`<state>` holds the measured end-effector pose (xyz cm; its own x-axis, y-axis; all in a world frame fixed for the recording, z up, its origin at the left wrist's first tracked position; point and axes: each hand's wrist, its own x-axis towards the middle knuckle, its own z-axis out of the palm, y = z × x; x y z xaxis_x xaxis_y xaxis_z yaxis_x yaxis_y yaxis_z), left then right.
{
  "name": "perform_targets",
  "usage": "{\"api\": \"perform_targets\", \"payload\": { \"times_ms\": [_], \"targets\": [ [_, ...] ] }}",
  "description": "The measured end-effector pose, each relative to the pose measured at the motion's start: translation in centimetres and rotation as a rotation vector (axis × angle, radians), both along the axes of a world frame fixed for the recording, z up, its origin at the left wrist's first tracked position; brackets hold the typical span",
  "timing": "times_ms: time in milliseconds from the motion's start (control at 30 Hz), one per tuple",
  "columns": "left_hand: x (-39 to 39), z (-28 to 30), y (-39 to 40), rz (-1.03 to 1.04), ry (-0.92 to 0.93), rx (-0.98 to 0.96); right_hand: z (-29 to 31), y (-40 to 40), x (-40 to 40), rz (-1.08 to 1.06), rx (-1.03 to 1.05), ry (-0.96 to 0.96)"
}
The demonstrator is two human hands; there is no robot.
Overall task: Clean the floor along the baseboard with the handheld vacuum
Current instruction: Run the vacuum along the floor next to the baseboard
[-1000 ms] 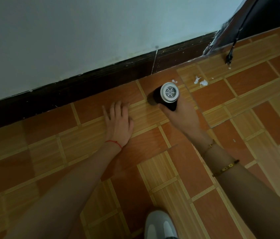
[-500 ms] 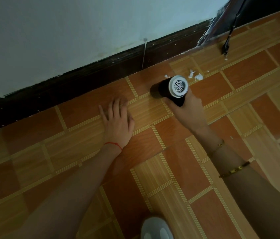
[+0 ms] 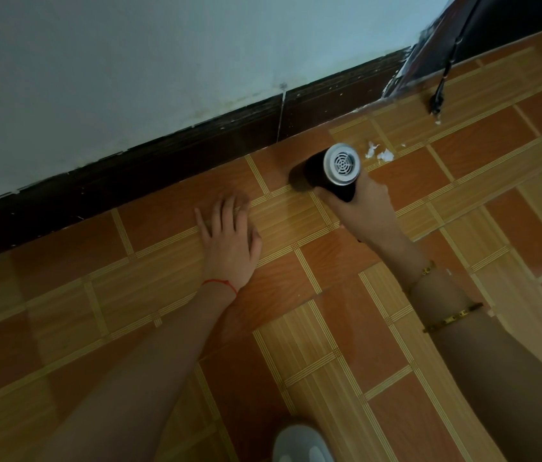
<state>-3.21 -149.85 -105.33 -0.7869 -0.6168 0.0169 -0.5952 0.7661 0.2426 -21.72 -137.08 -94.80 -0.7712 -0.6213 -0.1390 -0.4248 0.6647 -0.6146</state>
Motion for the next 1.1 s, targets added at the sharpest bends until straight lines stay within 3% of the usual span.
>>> {"api": "perform_targets", "payload": {
  "times_ms": [300,567,900,1100],
  "targets": [
    [0.0,-0.1,0.0,-0.007,-0.007,0.002,0.3,0.0,-0.6,-0.112,0.025,0.099],
    [0.0,-0.1,0.1,0.003,0.0,-0.006,0.2,0.0,0.8,0.038,-0.011,0.003],
    [-3.2,1.1,-1.2,-0.063,0.056,-0.041,0.9,0.2,-3.1,-0.257,0.051,0.108],
    [-6.6,1.0,-0.6,-0.089,0.089,-0.028,0.7,-0.7,-4.0,-0.266,0.006,0.046]
  ]
}}
